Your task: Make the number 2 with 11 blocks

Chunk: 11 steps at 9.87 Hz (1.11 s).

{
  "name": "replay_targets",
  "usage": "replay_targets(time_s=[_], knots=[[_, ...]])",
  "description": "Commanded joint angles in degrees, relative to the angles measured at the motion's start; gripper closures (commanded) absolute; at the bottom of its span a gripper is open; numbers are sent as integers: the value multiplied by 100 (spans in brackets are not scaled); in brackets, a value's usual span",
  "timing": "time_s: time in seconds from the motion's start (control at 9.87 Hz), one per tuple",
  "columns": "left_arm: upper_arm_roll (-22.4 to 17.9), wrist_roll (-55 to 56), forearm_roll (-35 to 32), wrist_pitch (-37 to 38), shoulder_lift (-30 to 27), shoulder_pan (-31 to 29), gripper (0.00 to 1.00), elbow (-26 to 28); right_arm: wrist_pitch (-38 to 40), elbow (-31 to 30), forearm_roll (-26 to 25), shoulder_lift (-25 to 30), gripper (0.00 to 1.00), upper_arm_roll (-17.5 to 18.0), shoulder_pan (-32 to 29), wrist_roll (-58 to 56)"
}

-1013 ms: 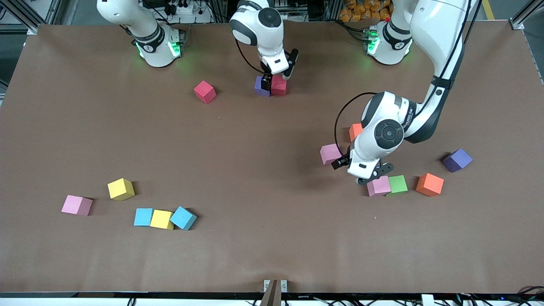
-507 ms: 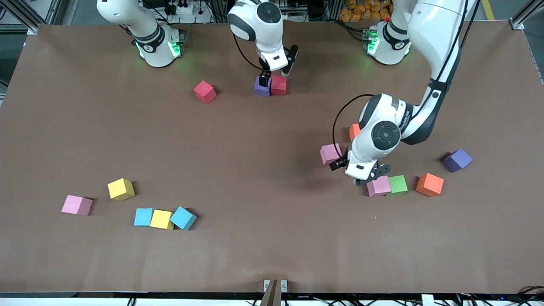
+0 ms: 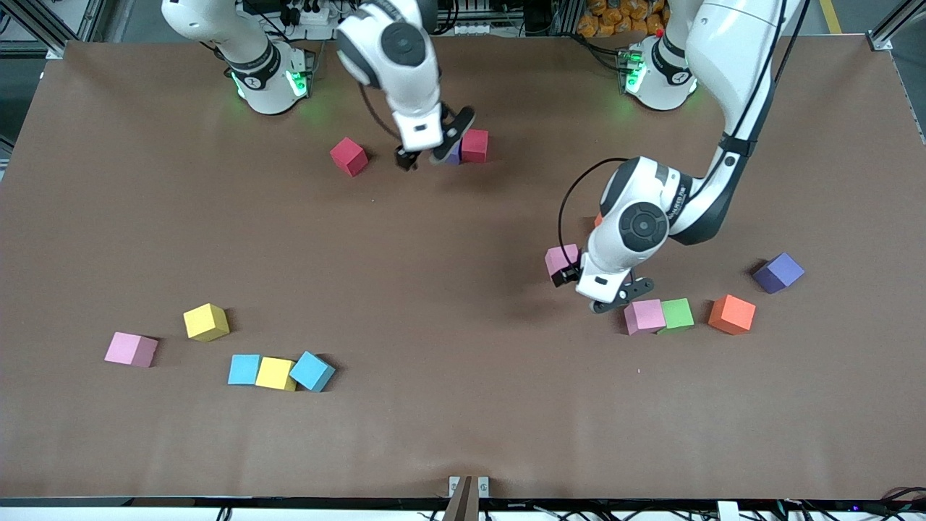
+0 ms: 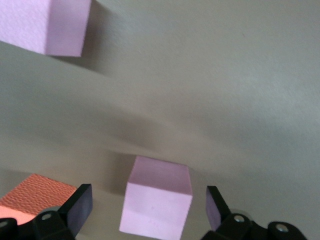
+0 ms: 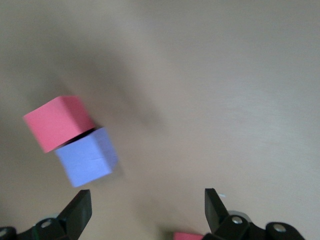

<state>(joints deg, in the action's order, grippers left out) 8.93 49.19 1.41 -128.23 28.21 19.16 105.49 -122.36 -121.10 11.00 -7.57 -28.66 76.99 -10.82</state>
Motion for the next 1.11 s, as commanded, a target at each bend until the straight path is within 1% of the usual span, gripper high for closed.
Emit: replay_targets(time_s=[0.0, 0.2, 0.3, 0.41, 0.61, 0.81, 0.91, 1.01], knots=[[47, 91, 35, -17, 53, 148, 0, -38, 615, 524, 52, -86, 0, -61, -656, -219], [152, 82, 26, -17, 158, 158, 0, -11, 687, 604, 8, -104, 0, -61, -1174, -202], [170, 47, 17, -35, 202, 158, 0, 67, 609, 718, -19, -261, 0, -44, -1569, -332], [170, 3, -139, -70, 194, 140, 0, 146, 434, 998, -45, -480, 0, -43, -1799, -647], [170, -6, -308, -79, 203, 132, 0, 243, -14, 1639, -54, -1068, 0, -43, -2544, -1576], [179, -6, -343, -79, 203, 123, 0, 288, -86, 2385, -10, -1753, 0, -26, -3196, -2448], [170, -6, -343, -122, 220, 123, 0, 288, -69, 2815, 33, -2105, 0, -8, -3399, -2686], [170, -6, -343, -253, 264, 123, 0, 305, -77, 3063, 121, -2378, 0, 88, -3584, -2872]])
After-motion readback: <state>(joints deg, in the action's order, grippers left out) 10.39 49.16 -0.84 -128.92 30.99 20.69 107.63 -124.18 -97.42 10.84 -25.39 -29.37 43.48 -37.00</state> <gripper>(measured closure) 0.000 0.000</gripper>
